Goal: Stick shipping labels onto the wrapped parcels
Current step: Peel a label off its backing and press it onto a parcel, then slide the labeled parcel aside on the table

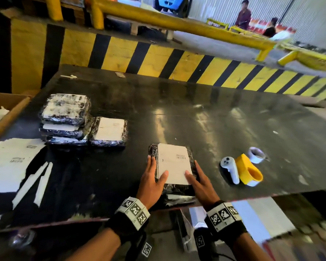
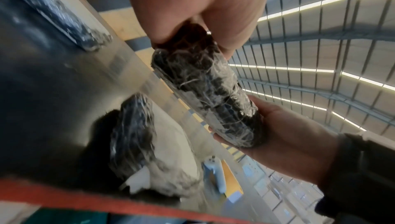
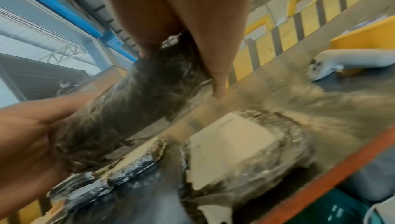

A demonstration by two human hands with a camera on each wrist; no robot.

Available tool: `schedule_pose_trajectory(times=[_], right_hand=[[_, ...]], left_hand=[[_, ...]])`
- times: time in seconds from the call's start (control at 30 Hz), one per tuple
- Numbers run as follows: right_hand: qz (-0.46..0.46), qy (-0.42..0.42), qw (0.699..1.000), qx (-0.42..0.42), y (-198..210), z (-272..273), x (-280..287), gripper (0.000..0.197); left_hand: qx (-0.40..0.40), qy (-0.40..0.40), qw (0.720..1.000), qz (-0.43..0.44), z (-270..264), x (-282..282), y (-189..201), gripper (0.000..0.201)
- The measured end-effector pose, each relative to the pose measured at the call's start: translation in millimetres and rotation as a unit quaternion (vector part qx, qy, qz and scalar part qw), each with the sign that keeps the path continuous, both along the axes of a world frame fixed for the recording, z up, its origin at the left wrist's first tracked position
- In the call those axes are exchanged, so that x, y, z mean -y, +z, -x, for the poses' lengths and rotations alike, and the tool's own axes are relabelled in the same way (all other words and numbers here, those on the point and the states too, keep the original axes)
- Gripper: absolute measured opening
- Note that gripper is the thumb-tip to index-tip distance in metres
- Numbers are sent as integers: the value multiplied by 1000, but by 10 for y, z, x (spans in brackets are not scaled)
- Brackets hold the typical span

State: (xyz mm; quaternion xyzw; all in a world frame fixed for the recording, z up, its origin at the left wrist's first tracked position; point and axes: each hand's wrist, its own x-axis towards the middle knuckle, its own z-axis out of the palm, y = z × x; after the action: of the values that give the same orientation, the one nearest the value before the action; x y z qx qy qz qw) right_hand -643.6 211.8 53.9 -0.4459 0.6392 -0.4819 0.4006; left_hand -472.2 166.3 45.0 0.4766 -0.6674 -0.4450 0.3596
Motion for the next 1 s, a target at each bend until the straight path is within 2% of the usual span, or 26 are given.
schedule_pose_trajectory(times=[0.1,0.33,0.43,0.57,0.63,0.7,0.77,0.9,1.0], right_hand=[[-18,-13,1000,-1,-18,209,-89,55],[-34,65,997,-28,-150,531,58,42],[-25,77,995,-52,-334,594,75,50],[-34,102,991,-84,-505,676,65,69],[-35,109,983,-140,-548,736,113,78],[-10,102,964,-246,-448,714,186,81],[38,112,946,-301,-233,604,261,78],[102,206,920,-318,154,29,523,63],[109,282,891,-338,297,-532,768,59]], left_hand=[[11,-5,1000,-18,226,-81,-116,72],[67,16,996,-49,538,-52,-343,73],[101,-1,994,-30,602,-113,-501,74],[98,4,995,-25,591,-131,-589,74],[108,-2,994,-30,567,-135,-563,74],[122,-13,992,-34,494,-119,-493,75],[125,-2,992,-22,360,-87,-379,73],[105,60,992,28,-166,-48,-71,64],[142,118,980,72,-731,1,78,60]])
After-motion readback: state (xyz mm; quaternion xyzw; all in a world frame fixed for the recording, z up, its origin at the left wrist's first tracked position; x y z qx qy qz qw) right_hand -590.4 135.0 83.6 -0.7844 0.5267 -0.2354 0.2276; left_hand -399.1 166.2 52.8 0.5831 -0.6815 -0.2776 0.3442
